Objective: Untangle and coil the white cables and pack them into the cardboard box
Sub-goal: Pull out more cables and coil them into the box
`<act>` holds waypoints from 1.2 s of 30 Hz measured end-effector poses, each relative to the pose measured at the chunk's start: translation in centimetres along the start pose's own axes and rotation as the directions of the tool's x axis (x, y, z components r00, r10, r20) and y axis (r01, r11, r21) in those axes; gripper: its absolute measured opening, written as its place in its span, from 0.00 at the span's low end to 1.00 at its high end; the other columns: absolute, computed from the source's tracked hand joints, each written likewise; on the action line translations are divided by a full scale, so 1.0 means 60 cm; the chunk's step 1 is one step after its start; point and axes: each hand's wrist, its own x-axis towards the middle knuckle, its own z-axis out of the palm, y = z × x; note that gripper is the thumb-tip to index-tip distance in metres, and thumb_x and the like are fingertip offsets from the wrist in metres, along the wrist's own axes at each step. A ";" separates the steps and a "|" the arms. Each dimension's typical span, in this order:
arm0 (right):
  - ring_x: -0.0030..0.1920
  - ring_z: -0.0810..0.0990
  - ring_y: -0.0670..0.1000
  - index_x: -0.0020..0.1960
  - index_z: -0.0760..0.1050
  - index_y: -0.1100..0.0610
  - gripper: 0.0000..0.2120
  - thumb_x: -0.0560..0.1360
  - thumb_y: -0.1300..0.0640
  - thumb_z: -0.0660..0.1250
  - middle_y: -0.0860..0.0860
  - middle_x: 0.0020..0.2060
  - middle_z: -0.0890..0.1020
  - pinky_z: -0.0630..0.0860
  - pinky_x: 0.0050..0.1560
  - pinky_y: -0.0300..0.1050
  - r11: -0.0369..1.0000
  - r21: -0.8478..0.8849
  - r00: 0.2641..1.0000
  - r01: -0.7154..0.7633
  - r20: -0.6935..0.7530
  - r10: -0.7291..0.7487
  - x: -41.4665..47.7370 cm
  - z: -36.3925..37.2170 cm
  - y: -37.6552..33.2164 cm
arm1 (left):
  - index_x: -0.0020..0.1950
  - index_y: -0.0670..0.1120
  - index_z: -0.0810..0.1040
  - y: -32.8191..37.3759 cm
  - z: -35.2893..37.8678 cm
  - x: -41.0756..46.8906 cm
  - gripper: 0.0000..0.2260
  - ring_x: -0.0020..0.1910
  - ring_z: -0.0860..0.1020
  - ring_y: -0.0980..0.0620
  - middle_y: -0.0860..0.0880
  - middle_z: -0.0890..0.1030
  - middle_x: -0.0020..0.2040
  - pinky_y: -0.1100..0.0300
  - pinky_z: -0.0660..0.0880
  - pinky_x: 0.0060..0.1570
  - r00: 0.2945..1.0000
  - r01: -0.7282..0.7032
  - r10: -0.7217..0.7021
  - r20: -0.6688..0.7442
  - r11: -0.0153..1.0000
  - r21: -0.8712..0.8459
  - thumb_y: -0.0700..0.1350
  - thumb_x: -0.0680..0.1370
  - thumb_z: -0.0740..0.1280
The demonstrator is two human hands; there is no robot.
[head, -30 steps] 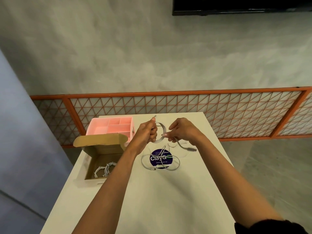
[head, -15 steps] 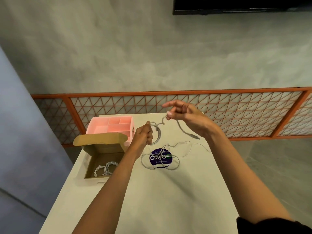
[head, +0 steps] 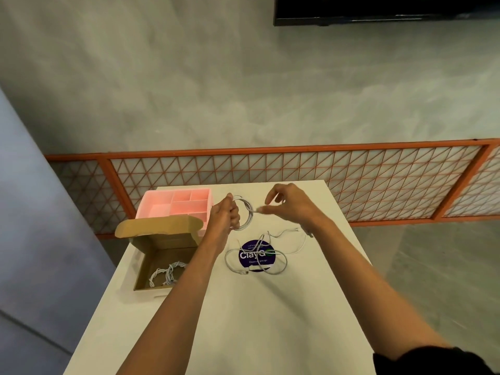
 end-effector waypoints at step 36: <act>0.25 0.66 0.46 0.43 0.78 0.56 0.11 0.79 0.51 0.62 0.51 0.43 0.85 0.65 0.27 0.36 0.807 0.584 0.997 -0.082 0.036 0.075 0.001 -0.013 0.013 | 0.38 0.45 0.67 0.030 -0.007 -0.004 0.16 0.30 0.66 0.57 0.55 0.66 0.28 0.62 0.69 0.47 0.882 0.043 -0.100 0.460 0.990 0.132 0.48 0.84 0.51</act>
